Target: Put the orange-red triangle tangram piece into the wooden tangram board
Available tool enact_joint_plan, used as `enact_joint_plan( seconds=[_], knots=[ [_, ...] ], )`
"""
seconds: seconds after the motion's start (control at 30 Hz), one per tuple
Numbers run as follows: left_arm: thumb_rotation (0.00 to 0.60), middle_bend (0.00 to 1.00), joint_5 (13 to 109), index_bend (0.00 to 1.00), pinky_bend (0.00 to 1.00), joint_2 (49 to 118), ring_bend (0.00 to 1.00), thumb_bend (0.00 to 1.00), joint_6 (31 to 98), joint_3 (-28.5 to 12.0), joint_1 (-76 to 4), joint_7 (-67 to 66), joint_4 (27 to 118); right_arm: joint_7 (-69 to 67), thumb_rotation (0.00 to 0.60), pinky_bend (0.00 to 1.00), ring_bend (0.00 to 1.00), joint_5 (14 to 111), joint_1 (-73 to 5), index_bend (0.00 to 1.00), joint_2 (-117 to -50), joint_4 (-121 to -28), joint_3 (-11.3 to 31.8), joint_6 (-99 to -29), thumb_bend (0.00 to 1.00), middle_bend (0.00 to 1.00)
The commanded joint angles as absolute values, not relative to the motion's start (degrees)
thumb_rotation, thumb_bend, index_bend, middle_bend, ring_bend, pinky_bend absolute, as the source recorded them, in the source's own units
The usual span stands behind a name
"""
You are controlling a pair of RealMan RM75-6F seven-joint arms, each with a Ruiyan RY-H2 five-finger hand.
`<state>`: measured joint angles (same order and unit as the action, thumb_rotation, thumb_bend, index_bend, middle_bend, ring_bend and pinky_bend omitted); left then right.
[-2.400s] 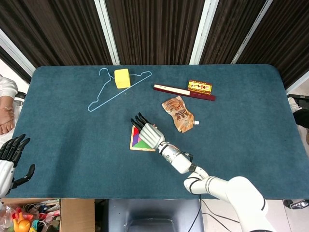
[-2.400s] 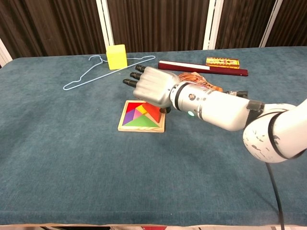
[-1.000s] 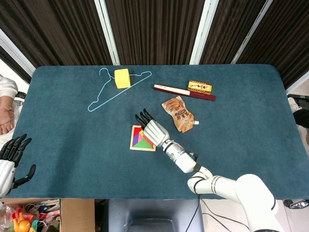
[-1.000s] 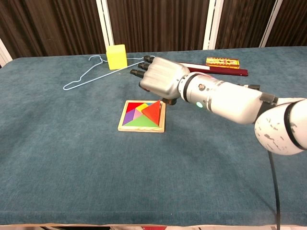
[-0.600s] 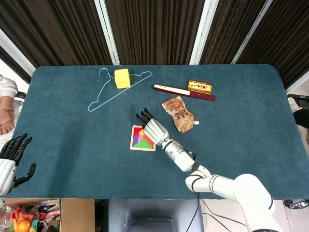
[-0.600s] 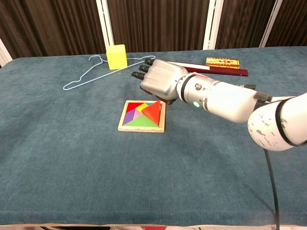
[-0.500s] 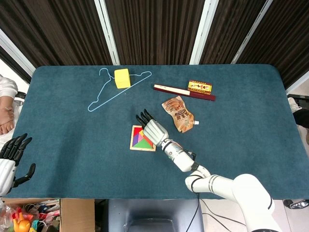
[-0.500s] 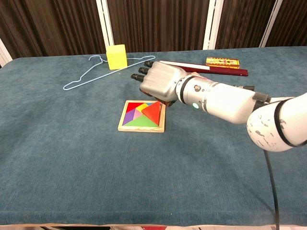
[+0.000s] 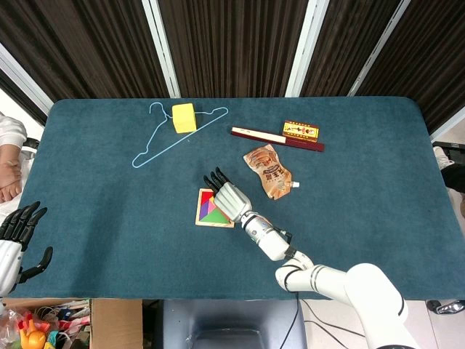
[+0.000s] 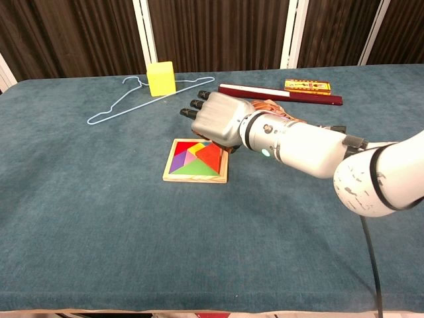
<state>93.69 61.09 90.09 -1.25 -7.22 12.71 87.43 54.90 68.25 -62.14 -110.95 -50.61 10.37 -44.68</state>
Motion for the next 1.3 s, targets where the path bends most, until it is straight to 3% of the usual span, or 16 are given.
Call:
enact_joint_plan(
  seconds=[0.03,1.13,1.2,1.3],
  knots=[
    [0.600,0.00,93.7,0.00,0.09,61.1,0.00,0.48,89.9,-1.3,-7.4,12.8,87.4,55.3,0.600,0.00,0.00,67.8,-62.2,0.52,-111.2,-50.4,10.4,-44.6,0.74,0.03],
    [0.600,0.00,93.6,0.00,0.09,61.2,0.00,0.48,89.7,-1.4,-7.6,12.7,87.2,58.8,0.600,0.00,0.00,66.6,-61.9,0.54,-110.0,-52.8,8.4,-45.2,0.74,0.03],
    [0.600,0.00,93.6,0.00,0.09,61.3,0.00,0.48,89.7,-1.4,-7.6,12.7,87.2,58.7,0.600,0.00,0.00,66.8,-61.8,0.53,-109.8,-53.2,8.4,-45.9,0.74,0.03],
    [0.600,0.00,93.6,0.00,0.09,61.2,0.00,0.48,89.7,-1.4,-7.7,12.7,87.1,57.8,0.600,0.00,0.00,67.9,-61.1,0.43,-109.2,-54.5,8.9,-48.9,0.74,0.03]
  ],
)
